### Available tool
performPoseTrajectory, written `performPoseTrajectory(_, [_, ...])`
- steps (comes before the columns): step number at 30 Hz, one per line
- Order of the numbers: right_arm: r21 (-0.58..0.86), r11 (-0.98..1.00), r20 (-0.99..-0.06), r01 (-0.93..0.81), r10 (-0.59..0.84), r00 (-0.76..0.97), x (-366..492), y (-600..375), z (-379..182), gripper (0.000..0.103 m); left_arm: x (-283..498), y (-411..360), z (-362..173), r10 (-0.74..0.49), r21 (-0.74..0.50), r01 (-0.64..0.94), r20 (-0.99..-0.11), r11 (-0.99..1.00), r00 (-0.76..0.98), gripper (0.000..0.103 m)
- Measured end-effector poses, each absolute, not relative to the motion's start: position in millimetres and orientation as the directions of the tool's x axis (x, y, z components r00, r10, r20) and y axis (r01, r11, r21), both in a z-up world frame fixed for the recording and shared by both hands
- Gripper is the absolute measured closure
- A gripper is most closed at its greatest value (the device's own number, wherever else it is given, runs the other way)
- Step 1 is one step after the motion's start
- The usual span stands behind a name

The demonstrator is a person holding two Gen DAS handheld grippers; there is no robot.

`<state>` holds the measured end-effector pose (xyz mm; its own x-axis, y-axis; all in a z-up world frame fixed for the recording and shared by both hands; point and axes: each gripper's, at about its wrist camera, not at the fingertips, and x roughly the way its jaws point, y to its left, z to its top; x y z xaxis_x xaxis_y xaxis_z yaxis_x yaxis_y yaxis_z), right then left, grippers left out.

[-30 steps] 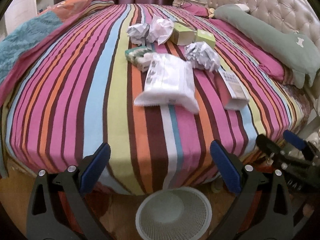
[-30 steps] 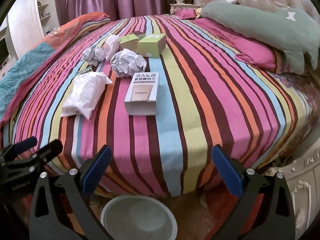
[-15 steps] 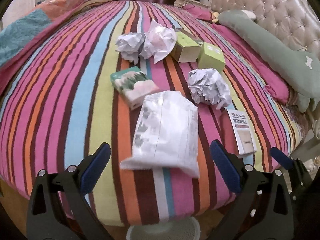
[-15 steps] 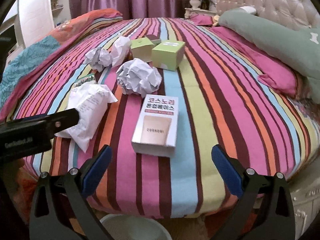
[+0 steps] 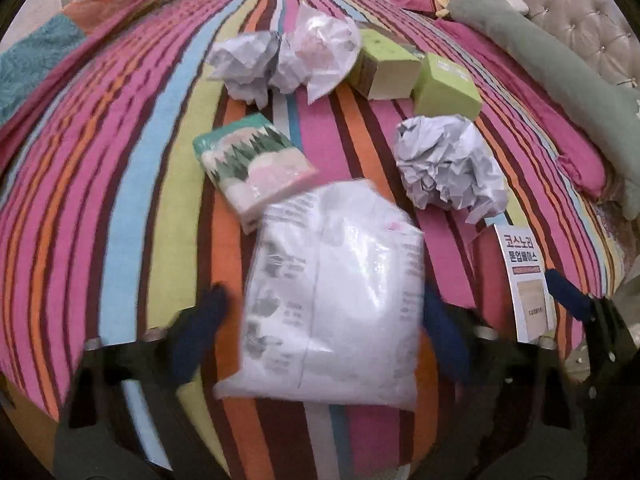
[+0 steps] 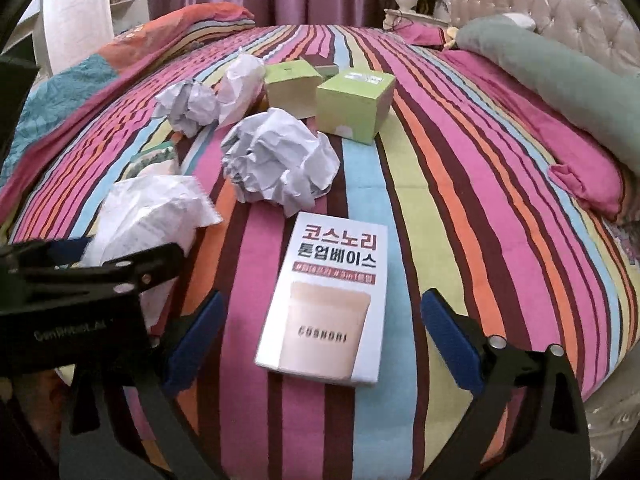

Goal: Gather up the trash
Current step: 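Grasp the white plastic bag with the left tool while the right tool grasps the COSNORI box, then carry the bag and COSNORI box over the wastebasket and open both tools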

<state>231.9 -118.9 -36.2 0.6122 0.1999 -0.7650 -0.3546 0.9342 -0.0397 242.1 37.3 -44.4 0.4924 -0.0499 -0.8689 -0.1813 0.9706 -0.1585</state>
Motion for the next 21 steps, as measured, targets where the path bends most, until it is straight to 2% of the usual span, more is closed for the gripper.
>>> performPoseTrajectory(1, [-0.038, 0.933, -0.770, -0.357, 0.200, 0.606, 233.2, -118.3, -37.6, 0.032, 242.3, 38.2, -45.5, -0.049, -0.159, -0.186, -0.871, 0.970, 0.489, 0.032])
performPoseTrajectory(6, [-0.019, 0.938, -0.780, -0.347, 0.203, 0.591, 237.2, -122.9, -39.3, 0.055, 240.8, 35.6, -44.5, -0.028, -0.131, -0.174, -0.867, 0.976, 0.497, 0.035])
performPoseTrajectory(21, [0.101, 0.937, -0.764, -0.335, 0.288, 0.577, 204.3, -147.9, -6.8, 0.056, 195.2, 39.0, -12.0, -0.049, -0.163, -0.157, -0.828, 0.974, 0.559, 0.036])
